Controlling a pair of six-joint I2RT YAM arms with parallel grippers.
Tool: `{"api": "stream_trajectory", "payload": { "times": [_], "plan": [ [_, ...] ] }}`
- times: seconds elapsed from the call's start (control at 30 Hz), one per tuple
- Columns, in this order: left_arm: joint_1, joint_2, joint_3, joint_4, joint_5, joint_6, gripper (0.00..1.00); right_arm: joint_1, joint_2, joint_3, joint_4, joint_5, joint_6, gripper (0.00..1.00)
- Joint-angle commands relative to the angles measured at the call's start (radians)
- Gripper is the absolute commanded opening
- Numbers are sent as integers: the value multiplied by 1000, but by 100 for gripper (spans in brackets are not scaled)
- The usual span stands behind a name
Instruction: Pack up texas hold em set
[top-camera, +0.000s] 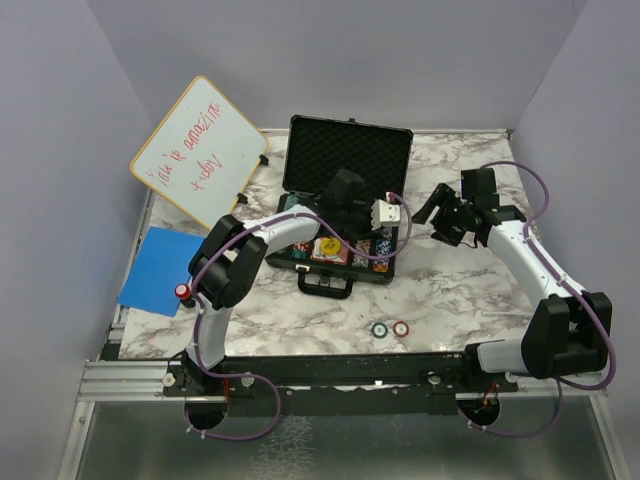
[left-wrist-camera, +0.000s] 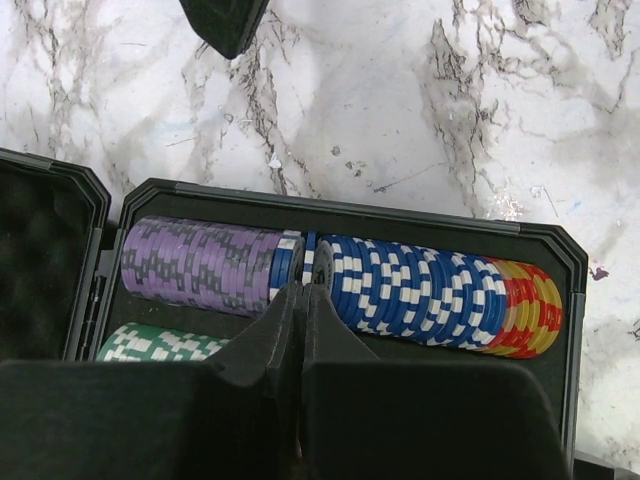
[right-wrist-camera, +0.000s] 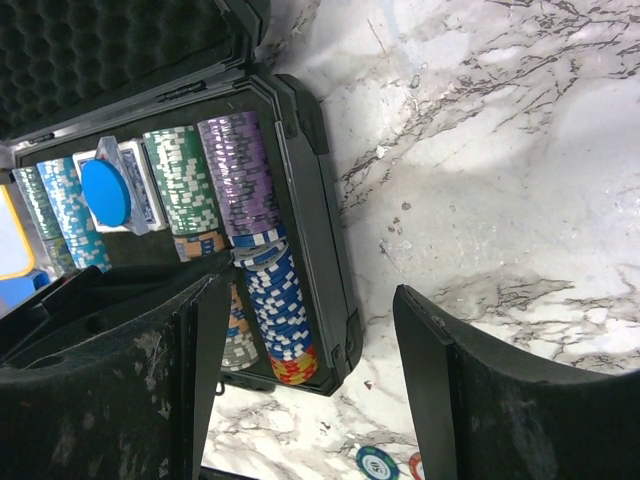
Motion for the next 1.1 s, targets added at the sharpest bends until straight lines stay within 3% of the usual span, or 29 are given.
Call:
{"api": "stream_trajectory", "payload": {
  "times": [0.0, 0.3, 0.5, 0.63, 0.77, 0.9, 1.07],
  "plan": [
    [-31, 43, 14, -74, -51, 32, 0, -4, -11, -20, -9, -16, -19, 72],
    [-39, 43, 51, -127, -98, 25, 2, -3, -25, -20, -94, 8, -68, 72],
    [-24, -18, 114, -121, -124, -111, 29, 0, -49, -32, -211, 58, -110, 74],
    [-10, -87, 99, -115, -94, -162, 39, 26, -96, -56, -257, 105, -123, 76],
    [8, -195, 4, -12, -130, -267, 41, 119, -121, -83, -305, 166, -90, 77],
    [42, -369, -213, 264, -249, -452, 46, 266, -136, -117, -356, 250, -20, 77],
    [71, -553, -416, 429, -485, -606, 60, 413, -143, -191, -353, 246, 13, 78]
  ]
}}
